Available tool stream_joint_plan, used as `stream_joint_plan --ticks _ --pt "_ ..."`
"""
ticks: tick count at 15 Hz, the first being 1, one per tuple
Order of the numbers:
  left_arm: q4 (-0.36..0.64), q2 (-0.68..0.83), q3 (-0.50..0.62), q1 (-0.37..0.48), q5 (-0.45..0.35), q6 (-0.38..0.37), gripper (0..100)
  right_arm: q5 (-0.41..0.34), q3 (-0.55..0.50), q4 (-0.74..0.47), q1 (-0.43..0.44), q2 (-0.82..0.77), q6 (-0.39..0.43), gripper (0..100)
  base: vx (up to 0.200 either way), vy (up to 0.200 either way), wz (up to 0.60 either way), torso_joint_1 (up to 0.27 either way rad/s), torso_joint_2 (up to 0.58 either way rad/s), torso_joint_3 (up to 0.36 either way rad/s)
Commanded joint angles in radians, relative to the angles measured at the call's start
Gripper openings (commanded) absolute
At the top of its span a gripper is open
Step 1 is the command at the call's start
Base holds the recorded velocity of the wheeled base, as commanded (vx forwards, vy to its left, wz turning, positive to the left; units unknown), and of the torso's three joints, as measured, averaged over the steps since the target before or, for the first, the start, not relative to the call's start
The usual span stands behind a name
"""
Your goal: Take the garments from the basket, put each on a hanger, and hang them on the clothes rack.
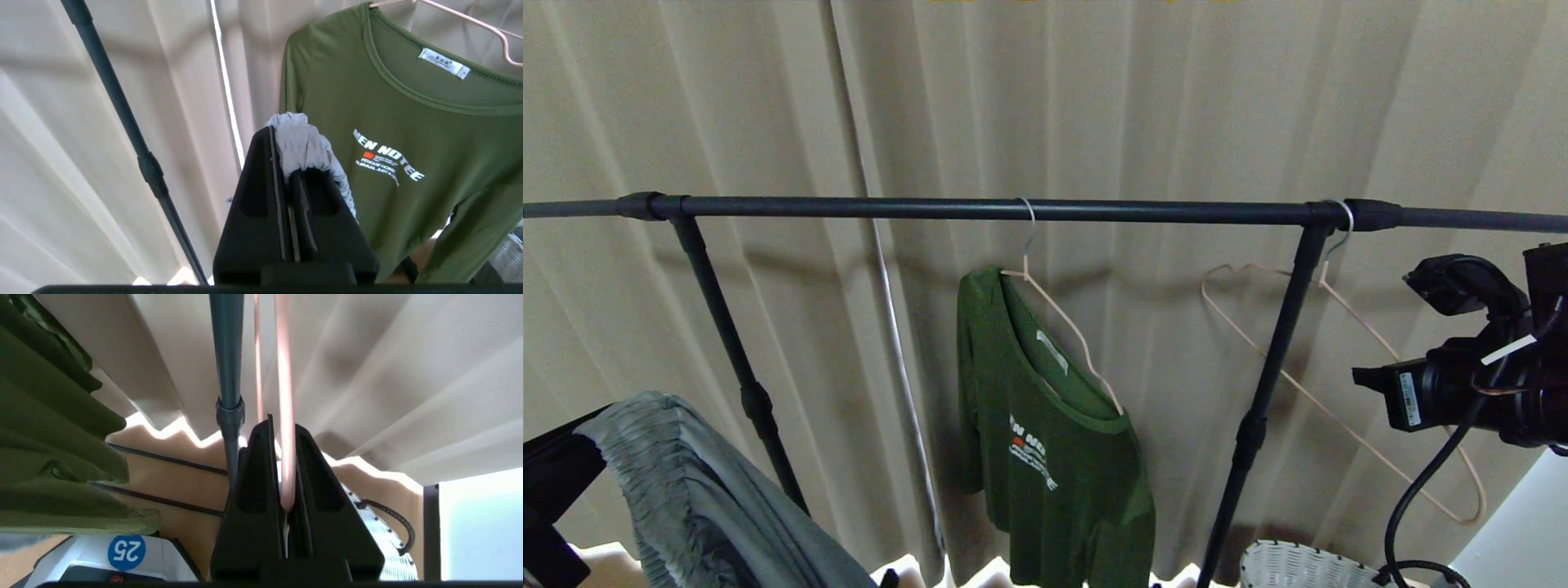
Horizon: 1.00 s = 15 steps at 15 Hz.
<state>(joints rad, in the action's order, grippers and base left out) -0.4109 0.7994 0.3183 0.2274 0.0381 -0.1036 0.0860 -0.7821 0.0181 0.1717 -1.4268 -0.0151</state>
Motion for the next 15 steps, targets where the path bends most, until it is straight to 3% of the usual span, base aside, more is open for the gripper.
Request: stream_joint_plan --ticks 1,4,13,15 --pt "0.0 -0.002 -0.002 0.0 0.0 -0.001 0 0.0 0.011 0.0 0.0 0.066 -0.019 0 0.0 0.0 0.0 0.0 0.0 0.0" --pt "-0.002 -0.002 -0.004 0.0 0.0 -0.002 0 0.0 0.02 0.0 0.0 0.126 -0.034 0 0.0 0.0 0.0 0.0 0.0 0.0" --pt "-0.008 -0.04 -0.016 0.0 0.0 -0.027 0 0.008 0.187 0.042 0.0 0.338 -0.019 0 0.0 0.0 0.0 0.0 0.0 0.0" --pt "-0.008 -0.04 -0.016 0.0 0.0 -0.025 0 0.023 0.19 0.048 -0.001 0.342 -0.02 0 -0.2 0.0 0.0 0.005 0.0 -0.002"
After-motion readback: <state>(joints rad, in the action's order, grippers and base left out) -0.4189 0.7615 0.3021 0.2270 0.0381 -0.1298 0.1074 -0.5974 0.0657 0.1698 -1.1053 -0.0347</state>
